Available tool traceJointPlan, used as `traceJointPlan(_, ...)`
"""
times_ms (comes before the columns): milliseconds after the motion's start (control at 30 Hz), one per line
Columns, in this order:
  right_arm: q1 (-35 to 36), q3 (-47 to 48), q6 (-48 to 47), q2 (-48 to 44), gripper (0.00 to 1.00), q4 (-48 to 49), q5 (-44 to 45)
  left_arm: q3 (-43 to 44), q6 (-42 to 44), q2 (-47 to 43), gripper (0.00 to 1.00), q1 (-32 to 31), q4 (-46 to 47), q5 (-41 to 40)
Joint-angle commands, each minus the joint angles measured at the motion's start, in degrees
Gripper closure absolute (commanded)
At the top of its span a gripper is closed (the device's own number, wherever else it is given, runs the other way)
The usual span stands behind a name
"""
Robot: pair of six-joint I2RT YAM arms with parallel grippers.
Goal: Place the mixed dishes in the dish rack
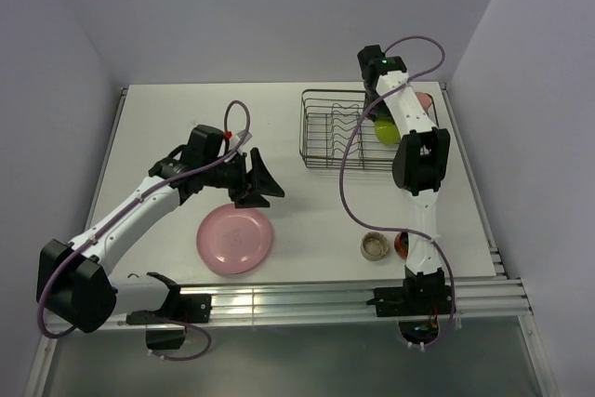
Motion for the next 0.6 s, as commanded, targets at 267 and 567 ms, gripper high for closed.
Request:
traceJointPlan(267, 0.85, 0.68, 0.16, -0.42, 0.23, 5.66, -5.48, -0.02, 1.08, -2.99, 0.27, 0.19, -1.33, -1.18)
traceJointPlan(567, 1.03, 0.5, 1.3, -3.93, 0.2, 7.16, -7.06, 2.18, 2.92, -2.38, 0.28, 0.02, -4.57, -3.37)
